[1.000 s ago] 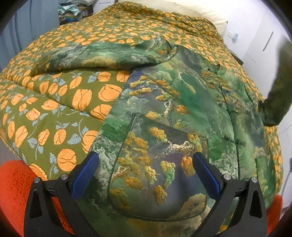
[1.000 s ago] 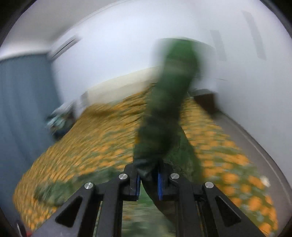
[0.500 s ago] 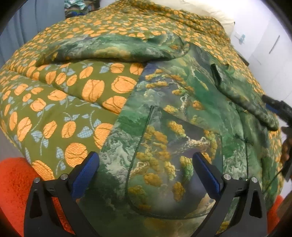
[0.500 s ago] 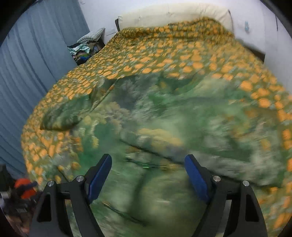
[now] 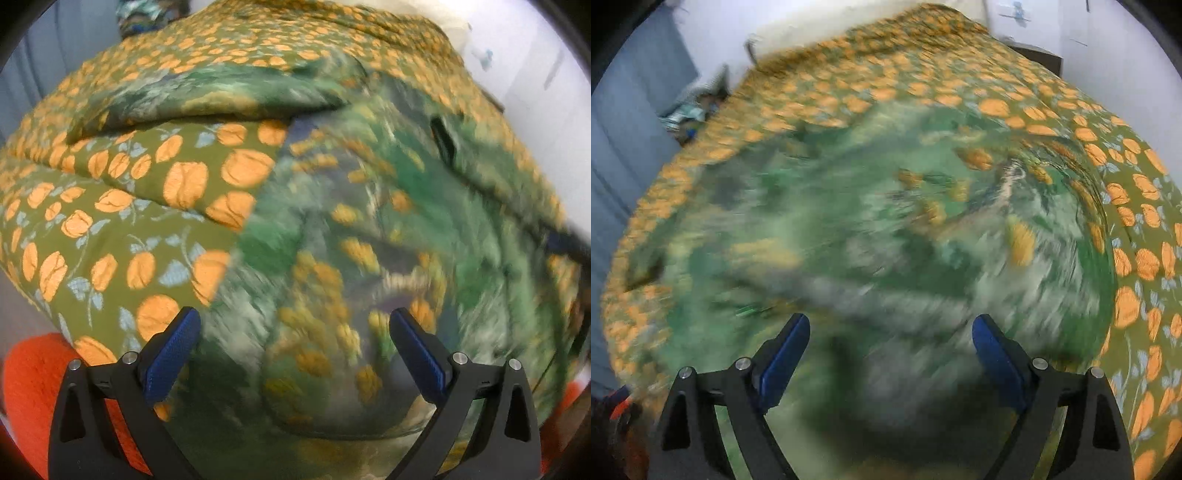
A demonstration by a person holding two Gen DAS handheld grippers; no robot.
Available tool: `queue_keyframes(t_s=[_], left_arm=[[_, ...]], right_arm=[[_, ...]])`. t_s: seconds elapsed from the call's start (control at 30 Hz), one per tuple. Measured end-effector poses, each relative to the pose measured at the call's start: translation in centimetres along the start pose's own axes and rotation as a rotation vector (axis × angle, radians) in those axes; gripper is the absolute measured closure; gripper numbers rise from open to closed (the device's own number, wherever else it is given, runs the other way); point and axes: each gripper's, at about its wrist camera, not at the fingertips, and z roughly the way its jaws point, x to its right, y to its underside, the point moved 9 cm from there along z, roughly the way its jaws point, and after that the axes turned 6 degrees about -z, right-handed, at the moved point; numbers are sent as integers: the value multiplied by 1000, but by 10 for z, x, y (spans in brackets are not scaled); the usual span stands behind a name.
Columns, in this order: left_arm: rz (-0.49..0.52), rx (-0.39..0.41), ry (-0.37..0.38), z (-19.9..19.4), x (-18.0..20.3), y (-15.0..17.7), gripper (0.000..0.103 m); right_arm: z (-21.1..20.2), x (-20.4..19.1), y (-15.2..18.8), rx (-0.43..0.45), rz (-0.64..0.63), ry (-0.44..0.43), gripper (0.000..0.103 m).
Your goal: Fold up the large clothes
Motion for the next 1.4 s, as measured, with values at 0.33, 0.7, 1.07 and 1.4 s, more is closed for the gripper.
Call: queue_keyframes(t_s=[0.33,0.7,1.07,1.4], left_arm=[[-501,68,165,27,-140,-171,1],[-793,79,161,97,-204,-210,90],[144,557,-268,-73,-6,-294,96],[1116,543,-285,-8,285,-128,58]], right_arm=[[-106,-57,74,147,-137,-86,14],[-102,-105,139,84,-180,-136,14],[-117,-114,132,197,-200,-157,14],[-134,-82,130,274,-94,-145,14]])
